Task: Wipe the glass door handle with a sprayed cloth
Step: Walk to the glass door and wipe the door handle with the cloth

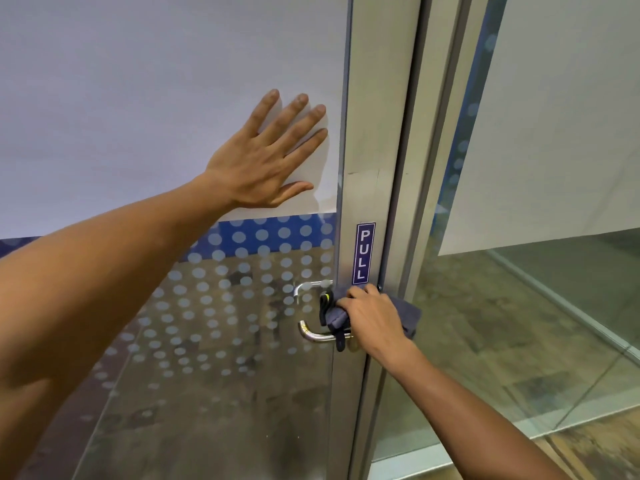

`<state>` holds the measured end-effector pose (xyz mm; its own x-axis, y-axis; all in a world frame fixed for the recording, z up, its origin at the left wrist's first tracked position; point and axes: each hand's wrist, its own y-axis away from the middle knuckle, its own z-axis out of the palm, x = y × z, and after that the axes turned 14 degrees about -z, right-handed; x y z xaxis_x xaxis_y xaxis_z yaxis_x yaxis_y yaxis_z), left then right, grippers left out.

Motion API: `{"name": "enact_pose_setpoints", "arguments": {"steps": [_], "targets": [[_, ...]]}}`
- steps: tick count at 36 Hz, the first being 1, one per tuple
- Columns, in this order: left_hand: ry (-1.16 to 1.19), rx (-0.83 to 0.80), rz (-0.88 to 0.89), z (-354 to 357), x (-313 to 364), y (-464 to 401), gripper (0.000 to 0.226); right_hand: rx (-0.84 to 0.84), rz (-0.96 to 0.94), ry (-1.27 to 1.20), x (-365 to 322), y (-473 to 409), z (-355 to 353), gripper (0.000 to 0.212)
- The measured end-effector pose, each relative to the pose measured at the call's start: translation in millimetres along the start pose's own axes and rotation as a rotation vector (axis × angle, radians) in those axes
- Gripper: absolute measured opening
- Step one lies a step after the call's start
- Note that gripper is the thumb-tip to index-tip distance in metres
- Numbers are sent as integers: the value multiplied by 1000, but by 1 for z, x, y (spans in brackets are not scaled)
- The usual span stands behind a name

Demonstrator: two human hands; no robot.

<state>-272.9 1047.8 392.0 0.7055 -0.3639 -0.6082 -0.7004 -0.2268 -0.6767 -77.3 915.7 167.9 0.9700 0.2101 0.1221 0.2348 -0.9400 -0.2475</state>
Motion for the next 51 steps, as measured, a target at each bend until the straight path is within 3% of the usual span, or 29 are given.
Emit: {"name": "enact_pose_setpoints", "arguments": {"steps": [4,7,9,13,16,19,21,24,27,32,41,51], "targets": [[-5,-8,-5,-3,0,1,86,-176,44,72,-7,-18,-27,25],[7,-1,-3,-4,-1,1,85,-310,99,-317,12,-21,-57,31],[6,10,1,-2,0,1,84,-290,146,-617,28,-11,-85,45],[-5,22,5,0,-1,1,84,71,185,-936,50,14,-132,45],[2,17,6,0,-1,1,84,448,244,-985,63,13,-155,52],[5,12,5,0,-1,1,84,875,307,-680,64,-5,-167,56],[4,15,3,0,-1,0,84,1003,224,-386,59,-17,-161,52],[-6,23,0,2,-2,0,84,900,103,-119,47,-30,-127,60],[-17,27,0,3,-1,0,84,807,38,24,39,-32,-94,53],[-2,30,7,2,-1,0,84,715,51,-13,35,-24,-61,48],[-3,38,8,5,-1,0,84,186,14,60,23,4,-17,27],[4,29,1,3,-1,0,84,-170,41,216,-6,-10,-24,24]]}}
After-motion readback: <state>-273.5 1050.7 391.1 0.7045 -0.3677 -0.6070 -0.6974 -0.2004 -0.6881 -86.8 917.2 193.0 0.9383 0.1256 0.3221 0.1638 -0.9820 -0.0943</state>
